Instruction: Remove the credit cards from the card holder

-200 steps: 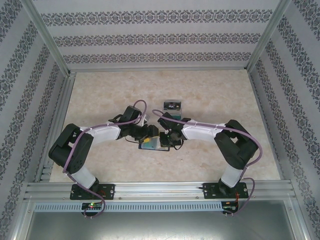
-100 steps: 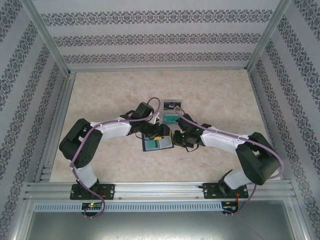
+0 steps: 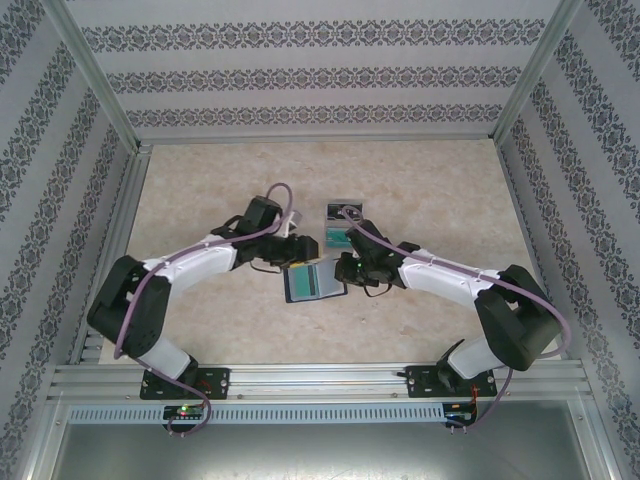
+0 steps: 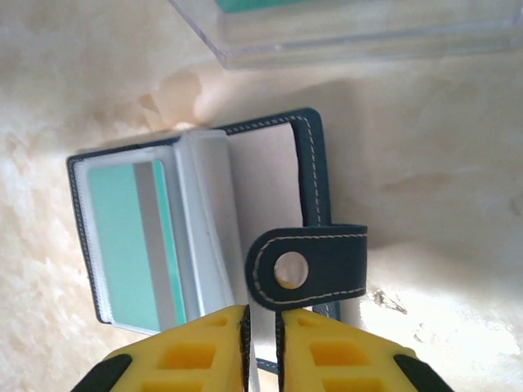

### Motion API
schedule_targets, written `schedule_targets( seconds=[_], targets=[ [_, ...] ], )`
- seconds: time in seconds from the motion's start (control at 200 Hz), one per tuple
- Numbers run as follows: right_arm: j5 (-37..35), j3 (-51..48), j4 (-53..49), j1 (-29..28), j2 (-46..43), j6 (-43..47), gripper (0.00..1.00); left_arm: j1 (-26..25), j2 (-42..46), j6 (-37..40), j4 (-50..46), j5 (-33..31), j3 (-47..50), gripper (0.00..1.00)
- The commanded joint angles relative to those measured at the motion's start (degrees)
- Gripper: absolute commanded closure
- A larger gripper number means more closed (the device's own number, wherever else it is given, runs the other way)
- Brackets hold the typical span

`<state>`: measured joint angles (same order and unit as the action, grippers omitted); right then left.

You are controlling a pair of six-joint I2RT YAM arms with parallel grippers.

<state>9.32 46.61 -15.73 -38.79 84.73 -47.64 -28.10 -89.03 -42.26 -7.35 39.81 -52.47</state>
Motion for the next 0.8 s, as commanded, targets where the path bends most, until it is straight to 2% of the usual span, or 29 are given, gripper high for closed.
schedule_targets(
  seconds=[0.0,0.1,0.205,0.315,0.36,0.794],
  targets=[
    [-1.2,3.4,-1.8,-0.7,-1.3,2.2,0.81,2.3,2.3,0.9,-3.4,-1.6,2.7,0.51],
    [1.1,6.5,-1.8,-1.8,0.8,3.2,0.83,3.6,2.3,0.9,-3.9,-2.6,4.8,0.57],
    [5.0,10.1,-1.1,-3.3,5.1,3.8,0.84,3.8,1.7,0.5,-3.8,-3.8,6.4,0.69],
    [8.3,12.7,-0.5,-4.8,9.9,3.7,0.84,3.9,0.1,0.3,-4.0,-4.5,7.1,0.87],
    [9.5,13.0,0.0,-4.9,11.5,3.5,0.85,3.9,-0.6,0.4,-4.6,-5.0,7.1,0.9],
    [13.0,8.1,4.0,-2.3,15.0,2.7,0.84,3.6,-4.7,1.1,-5.3,-5.6,7.5,0.91]
  ],
)
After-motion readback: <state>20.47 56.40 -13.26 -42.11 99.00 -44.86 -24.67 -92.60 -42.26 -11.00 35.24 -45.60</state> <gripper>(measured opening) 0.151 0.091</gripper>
